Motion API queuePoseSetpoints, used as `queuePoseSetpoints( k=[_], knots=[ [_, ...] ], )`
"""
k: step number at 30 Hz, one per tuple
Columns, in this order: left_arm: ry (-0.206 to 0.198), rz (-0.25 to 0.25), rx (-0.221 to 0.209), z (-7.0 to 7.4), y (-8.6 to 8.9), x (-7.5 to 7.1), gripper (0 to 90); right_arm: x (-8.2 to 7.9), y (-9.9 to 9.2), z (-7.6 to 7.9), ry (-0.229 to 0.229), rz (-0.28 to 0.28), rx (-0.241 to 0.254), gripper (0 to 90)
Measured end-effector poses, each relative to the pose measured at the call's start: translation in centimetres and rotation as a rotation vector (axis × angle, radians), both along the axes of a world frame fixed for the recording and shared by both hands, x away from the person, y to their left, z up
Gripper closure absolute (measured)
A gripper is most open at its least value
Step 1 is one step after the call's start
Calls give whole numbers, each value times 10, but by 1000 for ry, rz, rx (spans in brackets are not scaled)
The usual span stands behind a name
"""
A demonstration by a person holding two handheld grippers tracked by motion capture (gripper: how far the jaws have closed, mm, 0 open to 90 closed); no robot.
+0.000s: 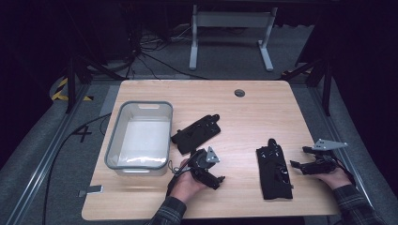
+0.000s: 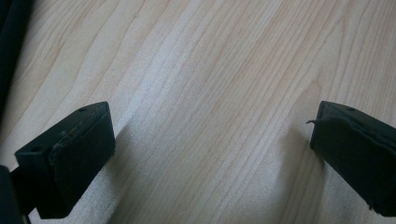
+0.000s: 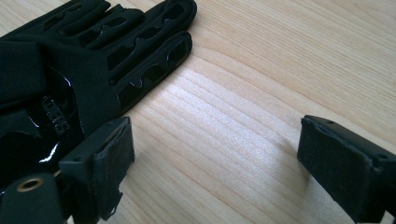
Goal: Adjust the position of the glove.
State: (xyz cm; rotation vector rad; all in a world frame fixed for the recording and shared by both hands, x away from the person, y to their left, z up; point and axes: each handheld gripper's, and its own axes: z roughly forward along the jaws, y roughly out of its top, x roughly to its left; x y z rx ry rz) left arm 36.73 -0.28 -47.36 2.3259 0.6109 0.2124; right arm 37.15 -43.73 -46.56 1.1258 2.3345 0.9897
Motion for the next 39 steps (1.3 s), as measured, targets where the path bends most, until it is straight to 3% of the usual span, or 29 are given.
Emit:
queuePoseSetpoints(
  k=[3,9,12,19,24,32,36,39],
  knots=[
    [4,7,21,5,0,2,100,0,0,0,-2,0,1,110],
    [3,46,6,13,-1,9,173,0,0,0,-2,0,1,110],
    [-8,53,12,18,-2,14,261,0,0,0,-2,0,1,110],
    [-12,110,4,29,-3,31,601,0,0,0,-2,1,2,110],
    [-15,160,25,35,-4,43,877,1,1,0,-3,4,0,109],
    [-41,267,3,42,-1,72,897,1,1,0,-2,5,0,108],
    [-35,289,-3,38,-1,82,897,1,1,0,-2,5,0,108],
    [-23,301,20,32,-2,89,896,1,1,0,-2,5,0,109]
  ],
)
